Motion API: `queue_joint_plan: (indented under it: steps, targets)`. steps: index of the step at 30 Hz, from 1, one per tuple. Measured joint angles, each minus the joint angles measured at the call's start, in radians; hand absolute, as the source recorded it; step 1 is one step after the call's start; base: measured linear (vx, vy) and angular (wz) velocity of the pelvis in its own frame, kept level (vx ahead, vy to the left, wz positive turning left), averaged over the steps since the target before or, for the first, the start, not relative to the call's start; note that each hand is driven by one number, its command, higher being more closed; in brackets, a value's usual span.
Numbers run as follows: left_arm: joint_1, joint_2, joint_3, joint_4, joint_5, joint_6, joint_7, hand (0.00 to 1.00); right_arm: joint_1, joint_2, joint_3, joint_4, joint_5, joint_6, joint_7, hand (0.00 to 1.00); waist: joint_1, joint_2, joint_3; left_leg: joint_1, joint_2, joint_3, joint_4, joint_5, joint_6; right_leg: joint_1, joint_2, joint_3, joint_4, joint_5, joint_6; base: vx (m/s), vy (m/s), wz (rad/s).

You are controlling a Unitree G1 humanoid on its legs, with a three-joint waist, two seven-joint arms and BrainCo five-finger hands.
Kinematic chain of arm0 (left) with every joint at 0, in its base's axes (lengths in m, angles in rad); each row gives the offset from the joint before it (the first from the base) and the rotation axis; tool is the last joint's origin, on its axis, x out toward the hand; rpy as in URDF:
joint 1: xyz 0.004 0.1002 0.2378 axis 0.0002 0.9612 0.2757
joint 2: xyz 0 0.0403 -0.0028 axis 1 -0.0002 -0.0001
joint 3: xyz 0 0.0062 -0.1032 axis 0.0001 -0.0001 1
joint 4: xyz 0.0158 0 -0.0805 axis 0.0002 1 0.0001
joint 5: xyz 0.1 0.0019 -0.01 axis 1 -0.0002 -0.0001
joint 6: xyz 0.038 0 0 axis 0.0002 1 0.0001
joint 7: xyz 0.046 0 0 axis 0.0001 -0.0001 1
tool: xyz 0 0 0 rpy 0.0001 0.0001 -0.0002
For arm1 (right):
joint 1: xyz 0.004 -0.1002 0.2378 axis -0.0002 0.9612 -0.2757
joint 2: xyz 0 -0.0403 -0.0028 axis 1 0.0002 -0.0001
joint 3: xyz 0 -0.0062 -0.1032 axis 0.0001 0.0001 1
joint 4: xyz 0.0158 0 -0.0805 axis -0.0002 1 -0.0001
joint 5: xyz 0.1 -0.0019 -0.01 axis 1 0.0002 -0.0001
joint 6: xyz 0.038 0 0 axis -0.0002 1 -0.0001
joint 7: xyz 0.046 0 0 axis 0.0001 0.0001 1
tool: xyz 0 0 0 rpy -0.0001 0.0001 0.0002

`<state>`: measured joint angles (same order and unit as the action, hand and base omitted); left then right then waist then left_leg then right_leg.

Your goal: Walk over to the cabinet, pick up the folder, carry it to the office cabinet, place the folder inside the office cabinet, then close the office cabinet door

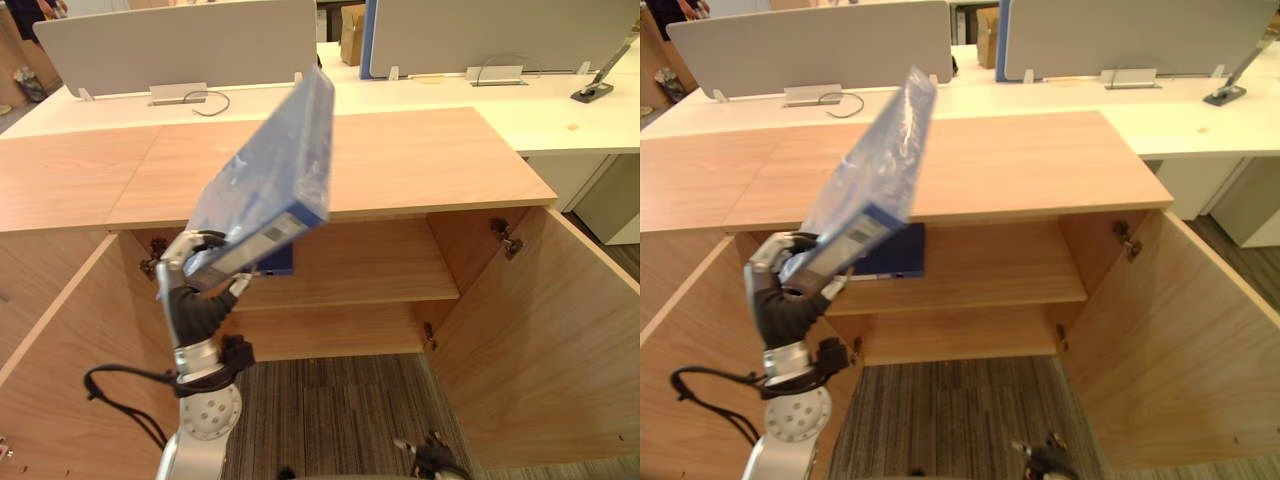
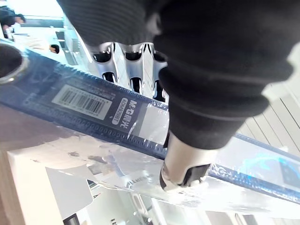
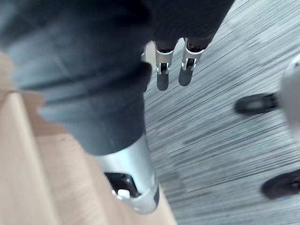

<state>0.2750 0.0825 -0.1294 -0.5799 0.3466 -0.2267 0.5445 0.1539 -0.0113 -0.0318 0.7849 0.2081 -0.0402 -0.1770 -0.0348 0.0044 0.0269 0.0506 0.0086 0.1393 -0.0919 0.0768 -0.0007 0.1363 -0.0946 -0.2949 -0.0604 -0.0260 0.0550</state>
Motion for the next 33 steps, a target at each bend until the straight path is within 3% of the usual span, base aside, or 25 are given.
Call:
queue_joint_plan:
  steps: [4, 8, 18, 33]
  targets:
    - [0.027, -0.035, 0.066, -0.061, -0.145, -0.006, -0.015, 1.00, 0.003, 0.055, 0.027, -0.101, -0.054, -0.001, 0.023, 0.00, 0.003, -0.010, 0.005, -0.003, 0.000, 0.000, 0.000, 0.000, 0.000, -0.009, -0.002, 0.001, 0.011, -0.005, 0.000, -0.02, 0.001, 0.00]
    - [0.026, -0.066, 0.104, -0.082, -0.166, -0.006, -0.011, 1.00, 0.000, 0.059, 0.023, -0.060, -0.060, -0.001, 0.024, 0.00, 0.001, -0.015, 0.009, -0.006, -0.004, 0.000, 0.000, 0.000, 0.001, -0.016, -0.003, 0.001, 0.019, -0.006, 0.002, -0.03, 0.006, 0.00]
    - [0.010, -0.119, 0.160, -0.107, -0.101, 0.025, 0.097, 1.00, -0.004, 0.056, 0.014, 0.004, -0.049, -0.003, 0.019, 0.00, -0.001, -0.020, 0.011, -0.005, -0.003, -0.002, 0.000, 0.009, 0.009, -0.020, -0.003, 0.001, 0.035, -0.006, 0.002, -0.04, -0.001, 0.01]
    - [-0.056, -0.126, 0.201, -0.093, 0.009, 0.137, 0.200, 1.00, -0.015, 0.056, 0.014, 0.035, -0.050, -0.006, 0.006, 0.00, -0.001, -0.021, 0.005, -0.004, -0.003, -0.002, 0.000, 0.016, 0.012, -0.023, -0.004, 0.001, 0.042, -0.005, 0.002, -0.03, 0.000, 0.00]
